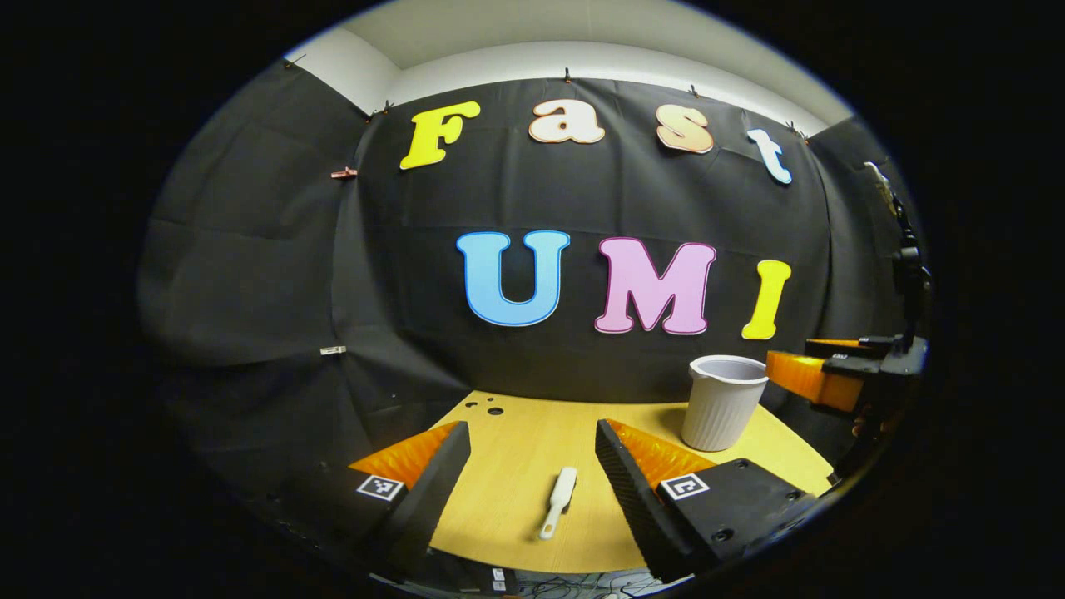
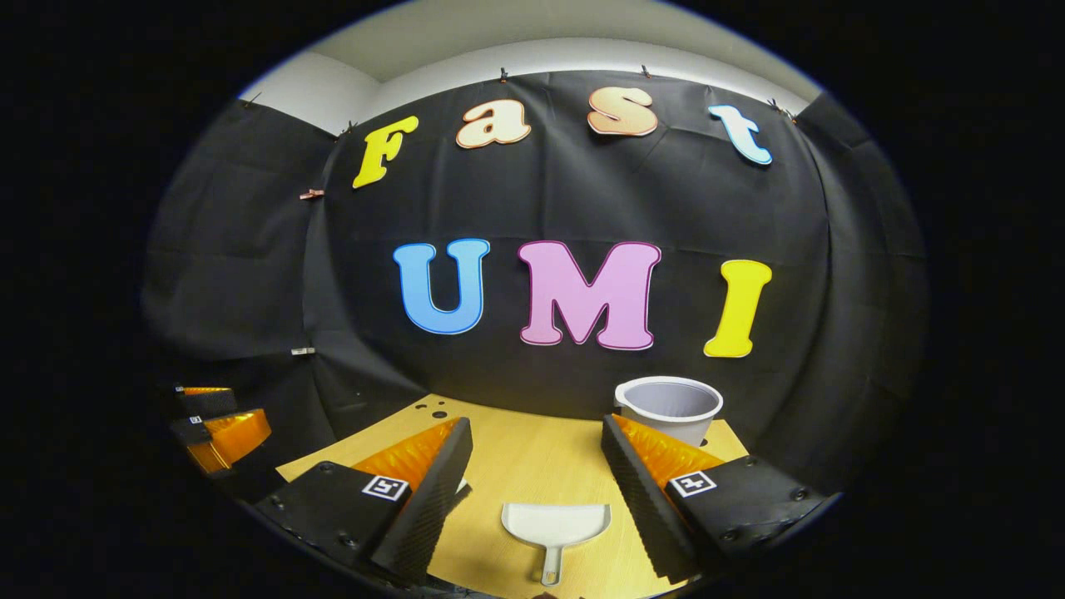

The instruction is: Pick up the small broom and dustpan from the desktop, sweep the trash into the dustpan with the broom, and then empty the trash into the garbage bin.

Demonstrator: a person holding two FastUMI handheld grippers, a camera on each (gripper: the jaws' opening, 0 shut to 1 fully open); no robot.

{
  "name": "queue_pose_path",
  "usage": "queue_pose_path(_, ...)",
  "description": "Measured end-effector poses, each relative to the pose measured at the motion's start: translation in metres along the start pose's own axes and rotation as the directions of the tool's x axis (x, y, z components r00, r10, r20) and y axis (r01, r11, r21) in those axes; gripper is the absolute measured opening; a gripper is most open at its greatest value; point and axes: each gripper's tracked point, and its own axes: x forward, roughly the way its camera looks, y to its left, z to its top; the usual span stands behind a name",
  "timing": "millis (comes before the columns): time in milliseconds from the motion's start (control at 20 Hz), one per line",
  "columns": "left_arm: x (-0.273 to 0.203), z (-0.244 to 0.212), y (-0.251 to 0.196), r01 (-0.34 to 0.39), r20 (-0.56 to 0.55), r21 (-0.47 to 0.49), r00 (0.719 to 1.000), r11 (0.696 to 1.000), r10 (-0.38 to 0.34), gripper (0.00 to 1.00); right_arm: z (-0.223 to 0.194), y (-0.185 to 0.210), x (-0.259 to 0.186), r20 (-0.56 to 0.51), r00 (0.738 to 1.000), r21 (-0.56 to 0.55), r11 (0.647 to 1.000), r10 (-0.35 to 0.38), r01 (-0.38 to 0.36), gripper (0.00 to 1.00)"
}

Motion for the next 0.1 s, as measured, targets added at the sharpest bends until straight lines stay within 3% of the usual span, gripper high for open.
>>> queue_pose_path(100,-0.0085,-0.0034,-0.0004,-0.006,0.007,-0.012,1.000,1.000,0.006,0.96,0.0002,-0.0048,-0.0028,-0.006,1.000,0.006,1.000,-0.015,0.015,0.97)
